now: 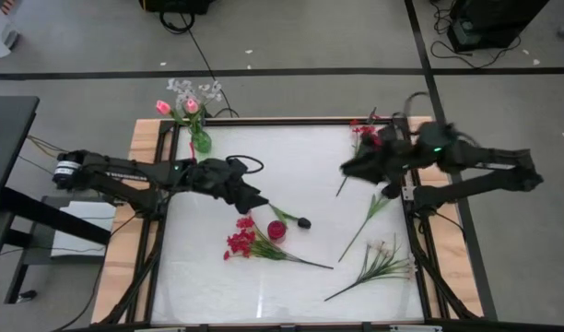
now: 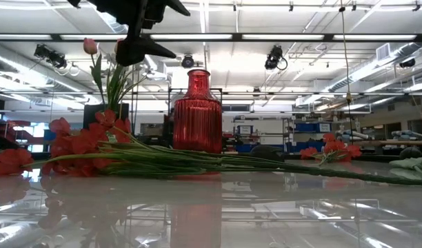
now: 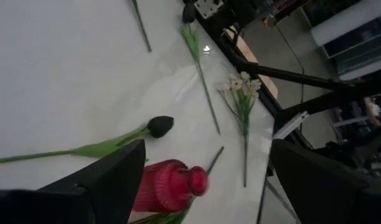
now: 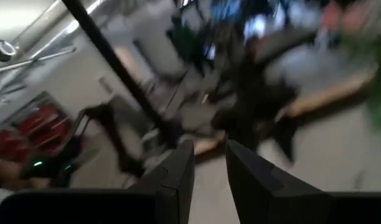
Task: Sort flowers into vase by color
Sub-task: Put the white flowers into the green flower vase
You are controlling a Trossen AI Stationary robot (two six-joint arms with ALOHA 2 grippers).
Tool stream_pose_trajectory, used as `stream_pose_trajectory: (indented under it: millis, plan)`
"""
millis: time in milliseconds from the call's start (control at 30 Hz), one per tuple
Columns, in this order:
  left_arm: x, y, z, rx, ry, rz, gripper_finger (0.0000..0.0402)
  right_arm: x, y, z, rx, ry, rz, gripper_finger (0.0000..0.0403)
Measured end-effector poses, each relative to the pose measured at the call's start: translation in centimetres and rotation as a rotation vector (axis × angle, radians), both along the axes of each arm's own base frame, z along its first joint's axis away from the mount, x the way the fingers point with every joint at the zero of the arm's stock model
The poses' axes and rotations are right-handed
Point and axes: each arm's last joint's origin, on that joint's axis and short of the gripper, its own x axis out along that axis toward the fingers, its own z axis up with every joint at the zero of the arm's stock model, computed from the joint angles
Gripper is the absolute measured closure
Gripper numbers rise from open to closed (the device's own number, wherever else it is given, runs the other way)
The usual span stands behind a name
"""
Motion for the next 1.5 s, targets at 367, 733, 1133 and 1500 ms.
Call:
stream_pose_trajectory:
  millis: [367, 733, 1133, 1500]
  plan:
    - [0.7, -2.8, -0.9, 0.002, 0.015, -0.053, 0.0050, 7.6, 4.7, -7.2, 0.179, 0.441, 0.424, 0.0300]
    - [1.1, -5.5, -1.6, 0.051, 0.023, -0.170, 0.0050, 8.6, 9.7, -13.6, 0.181, 0.884, 0.460, 0.0300]
    - [0.1, -8.8, -1.6, 0.065, 0.013, -0.338, 0.0050, 3.5, 14.6, -18.1, -0.141, 1.390, 0.481, 0.0273]
    - [-0.1, -9.4, -1.7, 0.069, 0.015, -0.362, 0.0050, 0.9, 18.7, -19.4, -0.488, 1.301, 0.490, 0.0156]
